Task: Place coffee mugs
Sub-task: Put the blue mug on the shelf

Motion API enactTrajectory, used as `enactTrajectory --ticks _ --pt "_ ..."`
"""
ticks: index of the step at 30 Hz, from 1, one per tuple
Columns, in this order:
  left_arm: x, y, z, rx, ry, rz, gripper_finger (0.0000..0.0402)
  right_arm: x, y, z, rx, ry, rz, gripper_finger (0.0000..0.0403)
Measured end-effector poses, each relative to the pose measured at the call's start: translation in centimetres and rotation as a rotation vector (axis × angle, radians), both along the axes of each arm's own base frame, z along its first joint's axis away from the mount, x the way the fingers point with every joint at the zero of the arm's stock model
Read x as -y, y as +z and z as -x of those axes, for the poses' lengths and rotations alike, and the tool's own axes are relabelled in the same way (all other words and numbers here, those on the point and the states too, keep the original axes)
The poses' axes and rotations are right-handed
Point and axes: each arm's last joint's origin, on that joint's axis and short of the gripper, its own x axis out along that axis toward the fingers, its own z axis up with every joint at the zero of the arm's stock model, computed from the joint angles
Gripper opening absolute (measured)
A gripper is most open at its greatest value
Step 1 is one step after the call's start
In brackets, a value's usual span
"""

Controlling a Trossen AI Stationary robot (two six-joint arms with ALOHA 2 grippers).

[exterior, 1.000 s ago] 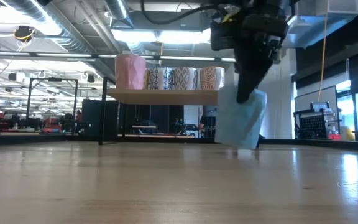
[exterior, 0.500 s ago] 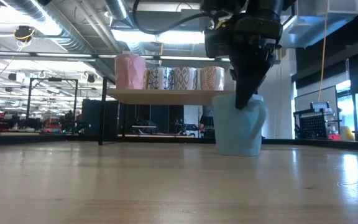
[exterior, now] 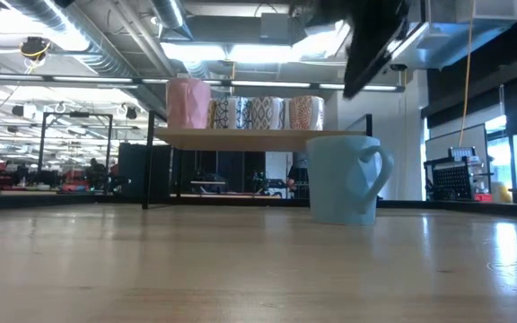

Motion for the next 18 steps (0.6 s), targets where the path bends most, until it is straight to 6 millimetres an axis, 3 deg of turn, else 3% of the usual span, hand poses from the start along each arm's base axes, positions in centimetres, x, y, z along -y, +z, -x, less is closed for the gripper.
enactTrajectory --ticks 2,5,13,18 --pt "0.0 0.0 0.0 0.001 0.000 0.000 0.0103 -0.6 0.7 1.2 0.049 -0.019 0.037 0.0173" --pt "0.0 0.0 0.0 0.000 0.000 0.000 0.0103 -1.9 0.0 3.0 0.100 -0.024 0.079 0.0174" --pt "0.1 -0.1 -0.2 -0.009 0.000 -0.004 0.0103 -3.0 -5.6 7.0 0.349 -0.179 -0.013 0.0174" --pt "0.1 -0.1 -0.3 -0.015 0.000 -0.006 0.0103 -2.8 -9.4 8.6 0.342 -0.193 -0.033 0.0174"
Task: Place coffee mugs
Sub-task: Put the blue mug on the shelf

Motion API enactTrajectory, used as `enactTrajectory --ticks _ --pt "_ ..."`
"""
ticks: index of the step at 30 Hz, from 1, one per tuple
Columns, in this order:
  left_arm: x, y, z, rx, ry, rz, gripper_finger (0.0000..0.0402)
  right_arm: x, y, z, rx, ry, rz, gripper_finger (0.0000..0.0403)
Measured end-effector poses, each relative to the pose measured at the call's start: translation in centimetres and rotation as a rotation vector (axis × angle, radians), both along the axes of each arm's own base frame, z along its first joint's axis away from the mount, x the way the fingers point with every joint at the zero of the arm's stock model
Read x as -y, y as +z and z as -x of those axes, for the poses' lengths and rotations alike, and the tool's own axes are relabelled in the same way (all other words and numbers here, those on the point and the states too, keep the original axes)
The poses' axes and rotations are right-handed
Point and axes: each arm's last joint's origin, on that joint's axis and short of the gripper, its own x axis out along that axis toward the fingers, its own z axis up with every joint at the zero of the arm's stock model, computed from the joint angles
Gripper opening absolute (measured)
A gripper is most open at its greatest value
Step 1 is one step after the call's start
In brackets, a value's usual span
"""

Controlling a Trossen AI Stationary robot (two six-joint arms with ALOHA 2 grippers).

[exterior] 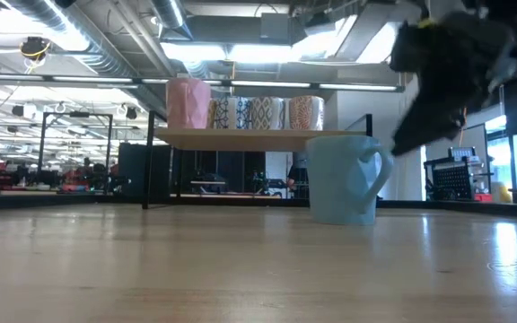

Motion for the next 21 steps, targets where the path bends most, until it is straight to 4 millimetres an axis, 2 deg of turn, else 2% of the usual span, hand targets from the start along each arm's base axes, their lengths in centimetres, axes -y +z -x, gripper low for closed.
enactTrajectory --ticks 3,7,21 --pt "0.0 0.0 0.0 0.001 0.000 0.001 0.0103 0.1 -1.4 0.4 -0.017 0.018 -0.017 0.0175" --pt "0.0 0.0 0.0 0.001 0.000 0.000 0.0103 0.0 -2.1 0.1 0.034 0.046 -0.005 0.0175" --pt "0.0 0.0 0.0 -0.002 -0.006 -0.015 0.0103 -1.0 -4.5 -2.6 0.156 0.104 0.008 0.0169"
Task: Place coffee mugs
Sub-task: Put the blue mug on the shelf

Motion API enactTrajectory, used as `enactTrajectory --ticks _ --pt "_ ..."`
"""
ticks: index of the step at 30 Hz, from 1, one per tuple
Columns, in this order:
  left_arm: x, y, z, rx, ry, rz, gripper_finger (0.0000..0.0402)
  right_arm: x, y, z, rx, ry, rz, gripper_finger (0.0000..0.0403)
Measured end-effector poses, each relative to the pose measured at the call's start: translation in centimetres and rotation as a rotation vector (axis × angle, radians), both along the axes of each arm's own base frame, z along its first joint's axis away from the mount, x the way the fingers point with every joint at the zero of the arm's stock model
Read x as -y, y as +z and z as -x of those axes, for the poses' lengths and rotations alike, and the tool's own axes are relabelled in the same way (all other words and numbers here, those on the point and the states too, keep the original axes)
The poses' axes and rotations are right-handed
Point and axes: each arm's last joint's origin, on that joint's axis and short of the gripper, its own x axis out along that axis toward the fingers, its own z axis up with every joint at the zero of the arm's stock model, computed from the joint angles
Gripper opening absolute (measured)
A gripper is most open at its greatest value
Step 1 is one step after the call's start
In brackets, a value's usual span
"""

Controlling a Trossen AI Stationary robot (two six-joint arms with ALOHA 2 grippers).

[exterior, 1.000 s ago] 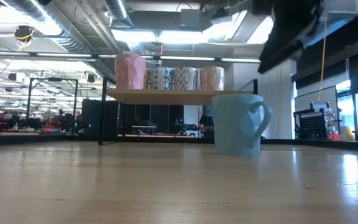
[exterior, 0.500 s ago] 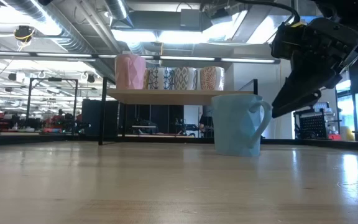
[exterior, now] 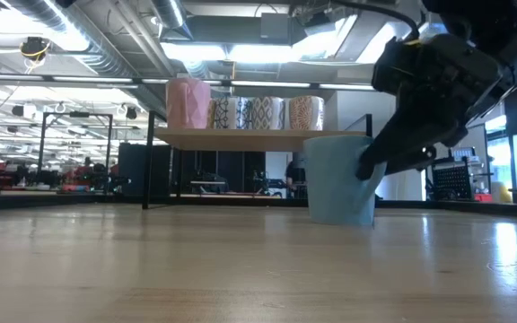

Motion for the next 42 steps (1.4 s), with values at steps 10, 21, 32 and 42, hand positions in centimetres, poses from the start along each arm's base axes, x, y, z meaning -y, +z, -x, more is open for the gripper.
enactTrajectory --ticks 10,21,32,42 --pt "0.0 0.0 0.0 -0.002 -0.005 -0.010 0.0103 -0.1 0.0 -0.3 0.024 0.026 0.023 0.0029" --pt "0.0 0.0 0.0 -0.001 -0.004 -0.009 0.0103 0.3 4.3 -3.8 0.101 0.108 0.001 0.0021" --pt "0.0 0.1 -0.1 0.014 -0.003 -0.003 0.0103 2.6 10.7 -7.5 0.133 0.204 0.074 0.0014" --pt "0.0 0.1 -0.1 0.014 -0.003 -0.003 0.0103 5.3 13.8 -8.9 0.238 0.210 0.108 0.0014"
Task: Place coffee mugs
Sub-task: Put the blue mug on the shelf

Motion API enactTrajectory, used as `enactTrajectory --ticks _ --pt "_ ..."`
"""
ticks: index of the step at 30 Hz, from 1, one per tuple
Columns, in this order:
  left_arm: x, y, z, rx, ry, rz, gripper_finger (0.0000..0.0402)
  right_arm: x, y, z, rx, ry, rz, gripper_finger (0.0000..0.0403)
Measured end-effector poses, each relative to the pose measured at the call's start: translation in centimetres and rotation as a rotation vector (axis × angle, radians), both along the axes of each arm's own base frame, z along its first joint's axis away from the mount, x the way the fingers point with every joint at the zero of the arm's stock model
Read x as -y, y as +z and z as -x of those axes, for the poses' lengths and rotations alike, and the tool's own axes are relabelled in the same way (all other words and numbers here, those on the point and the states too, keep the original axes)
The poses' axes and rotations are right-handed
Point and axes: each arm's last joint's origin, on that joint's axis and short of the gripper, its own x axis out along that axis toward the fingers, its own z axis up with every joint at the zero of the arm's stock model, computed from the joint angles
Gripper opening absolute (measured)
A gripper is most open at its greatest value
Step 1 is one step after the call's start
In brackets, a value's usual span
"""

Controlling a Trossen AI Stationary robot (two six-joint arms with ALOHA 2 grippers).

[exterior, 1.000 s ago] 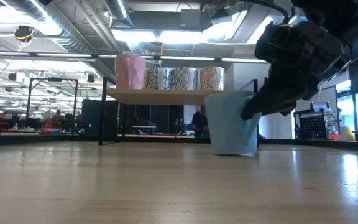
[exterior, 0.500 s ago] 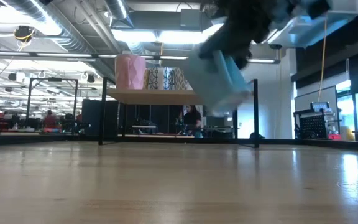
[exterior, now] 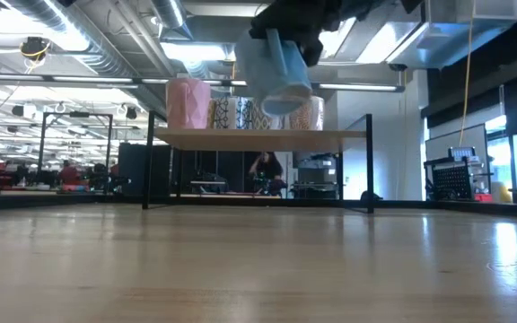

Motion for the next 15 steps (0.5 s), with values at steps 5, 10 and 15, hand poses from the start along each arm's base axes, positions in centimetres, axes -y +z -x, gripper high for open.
enactTrajectory --ticks 5,10,15 --pt "0.0 0.0 0.0 0.000 0.001 -0.001 0.0103 1.4 0.6 -0.3 0.044 -0.005 0.009 0.0014" --pt "-0.1 0.0 0.0 0.008 0.024 -0.015 0.0103 3.0 1.2 -0.5 0.112 -0.015 0.036 0.0014" --pt "-0.1 0.1 0.0 0.011 0.021 -0.011 0.0103 4.3 1.5 -0.5 0.140 -0.022 0.062 0.0014"
